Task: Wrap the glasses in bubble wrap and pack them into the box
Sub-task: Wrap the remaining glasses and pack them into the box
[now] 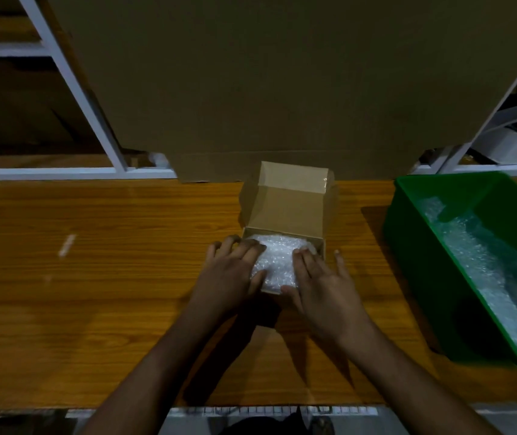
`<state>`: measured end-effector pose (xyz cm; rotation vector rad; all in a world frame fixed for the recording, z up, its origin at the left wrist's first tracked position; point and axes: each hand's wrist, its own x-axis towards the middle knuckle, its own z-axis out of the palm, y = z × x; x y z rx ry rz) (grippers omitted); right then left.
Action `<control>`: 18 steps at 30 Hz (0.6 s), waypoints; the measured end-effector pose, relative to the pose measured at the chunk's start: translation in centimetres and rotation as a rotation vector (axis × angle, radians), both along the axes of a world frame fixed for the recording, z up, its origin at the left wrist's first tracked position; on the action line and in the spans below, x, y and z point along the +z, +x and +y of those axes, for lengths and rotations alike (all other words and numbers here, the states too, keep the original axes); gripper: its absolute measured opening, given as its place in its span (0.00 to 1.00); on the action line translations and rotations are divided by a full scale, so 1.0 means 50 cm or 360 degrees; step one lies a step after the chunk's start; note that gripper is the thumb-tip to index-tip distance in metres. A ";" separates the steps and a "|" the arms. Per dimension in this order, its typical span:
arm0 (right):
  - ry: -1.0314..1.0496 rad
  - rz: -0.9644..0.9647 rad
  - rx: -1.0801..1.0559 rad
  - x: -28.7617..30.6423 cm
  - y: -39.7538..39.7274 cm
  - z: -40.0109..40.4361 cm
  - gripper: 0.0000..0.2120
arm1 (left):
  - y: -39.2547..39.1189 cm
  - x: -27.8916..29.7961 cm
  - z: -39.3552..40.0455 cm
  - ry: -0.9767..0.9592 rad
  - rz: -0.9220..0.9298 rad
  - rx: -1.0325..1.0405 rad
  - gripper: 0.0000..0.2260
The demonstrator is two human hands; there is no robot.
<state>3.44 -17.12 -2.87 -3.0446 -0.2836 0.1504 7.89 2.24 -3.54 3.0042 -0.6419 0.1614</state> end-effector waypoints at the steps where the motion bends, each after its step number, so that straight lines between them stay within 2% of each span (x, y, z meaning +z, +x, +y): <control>1: -0.0015 -0.0020 -0.0017 -0.007 0.000 0.001 0.35 | -0.001 -0.001 0.001 0.0064 -0.0014 0.0004 0.26; 4: 0.0071 -0.0020 -0.0102 -0.009 0.005 0.017 0.36 | 0.000 -0.005 -0.003 0.0091 0.0131 0.0059 0.33; 7: 0.0089 -0.0006 -0.0177 -0.015 0.012 0.031 0.42 | 0.011 -0.020 -0.007 -0.0011 0.0352 0.0127 0.39; 10: 0.0051 -0.0022 -0.0188 -0.029 0.016 0.033 0.46 | 0.014 -0.022 -0.007 0.0007 0.0332 0.0108 0.39; 14: 0.0078 0.0001 -0.0198 -0.031 0.028 0.027 0.46 | 0.004 -0.020 -0.011 -0.0018 0.0069 0.0035 0.33; 18: 0.0144 -0.0048 -0.0190 -0.038 0.031 0.022 0.39 | -0.002 -0.033 -0.012 -0.0050 0.0257 0.0001 0.36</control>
